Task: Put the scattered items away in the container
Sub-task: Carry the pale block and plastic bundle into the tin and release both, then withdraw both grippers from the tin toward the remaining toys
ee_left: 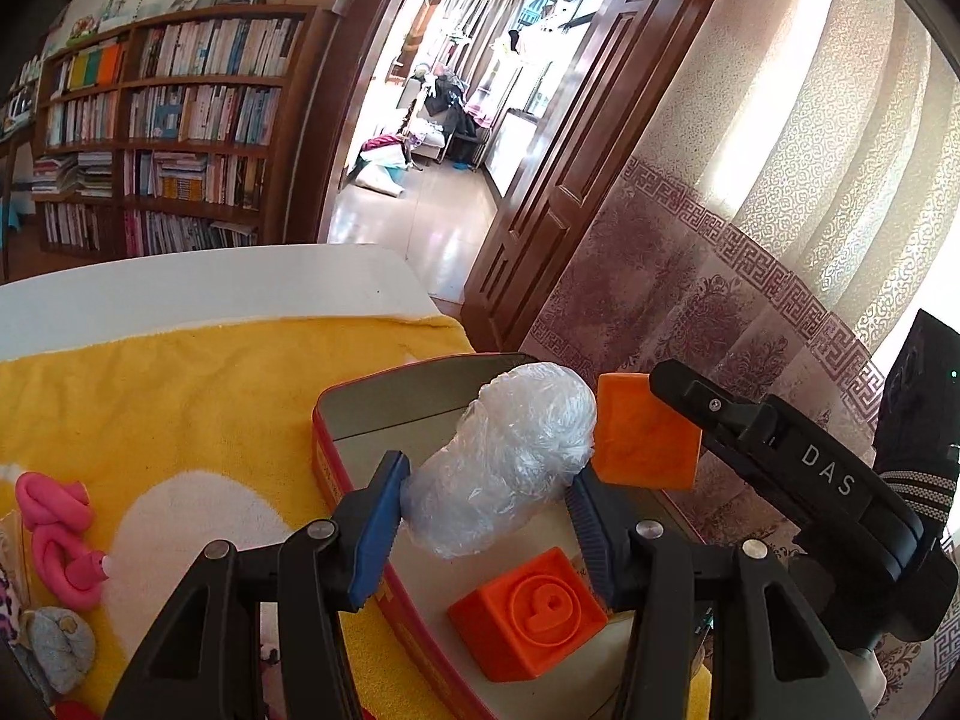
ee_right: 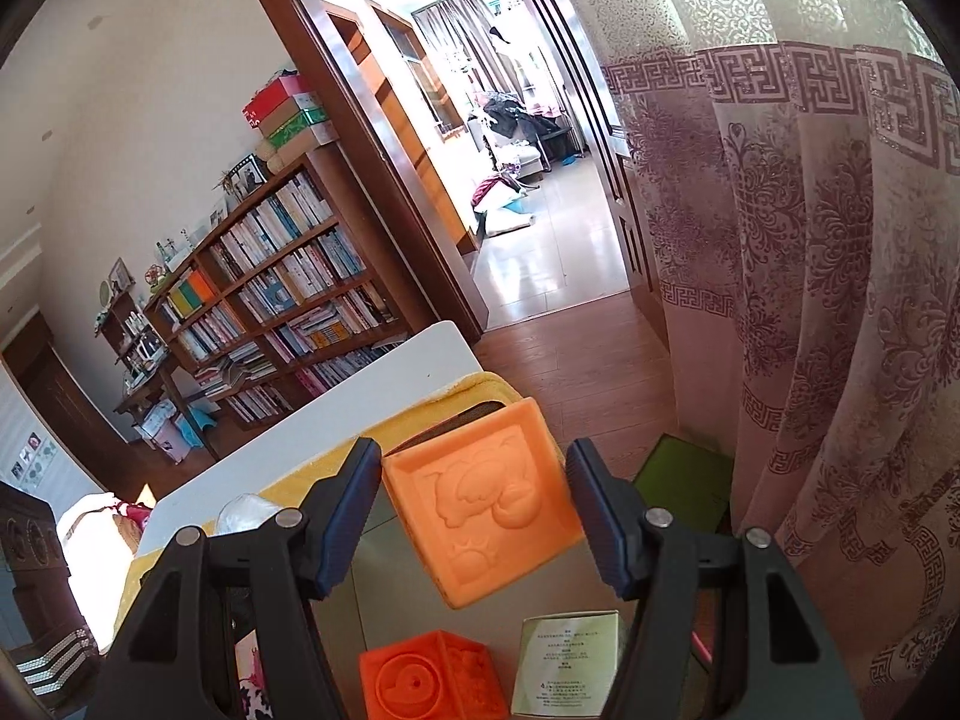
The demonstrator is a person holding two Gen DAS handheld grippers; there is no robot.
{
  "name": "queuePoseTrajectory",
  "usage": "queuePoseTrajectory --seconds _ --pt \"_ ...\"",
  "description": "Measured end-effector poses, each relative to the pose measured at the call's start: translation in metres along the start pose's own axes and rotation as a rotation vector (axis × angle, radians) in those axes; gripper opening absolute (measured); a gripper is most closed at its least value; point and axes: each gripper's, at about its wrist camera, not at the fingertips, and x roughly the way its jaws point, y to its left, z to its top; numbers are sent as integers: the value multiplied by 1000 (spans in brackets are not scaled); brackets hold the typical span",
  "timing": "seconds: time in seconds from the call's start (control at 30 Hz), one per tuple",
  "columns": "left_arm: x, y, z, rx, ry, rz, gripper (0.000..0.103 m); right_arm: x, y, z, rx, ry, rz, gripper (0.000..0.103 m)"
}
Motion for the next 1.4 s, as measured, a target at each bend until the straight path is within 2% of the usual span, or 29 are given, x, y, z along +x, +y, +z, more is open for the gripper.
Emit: queuePoseTrajectory --seconds 0.1,0.17,0.2,0.23,0.33,0.43,0.8,1.4 --pt "4 0 0 14 1 -12 55 4 -3 0 14 8 0 69" --pt "7 1 0 7 11 -18 67 7 -7 -1 37 17 8 71" --pt "7 3 0 -7 18 -17 86 7 -10 -1 56 16 17 71" --pt "6 7 -1 -30 12 -13 95 8 -13 -1 76 17 29 73" --pt "2 18 0 -85 -6 -18 95 6 -18 -2 104 8 32 77" --pt "-5 26 0 -101 -22 -3 95 5 -17 -3 98 5 26 77" --pt "-5 31 0 -114 3 41 95 8 -17 -7 93 12 18 78" --pt "-6 36 0 -116 13 67 95 9 -21 -13 84 0 2 79"
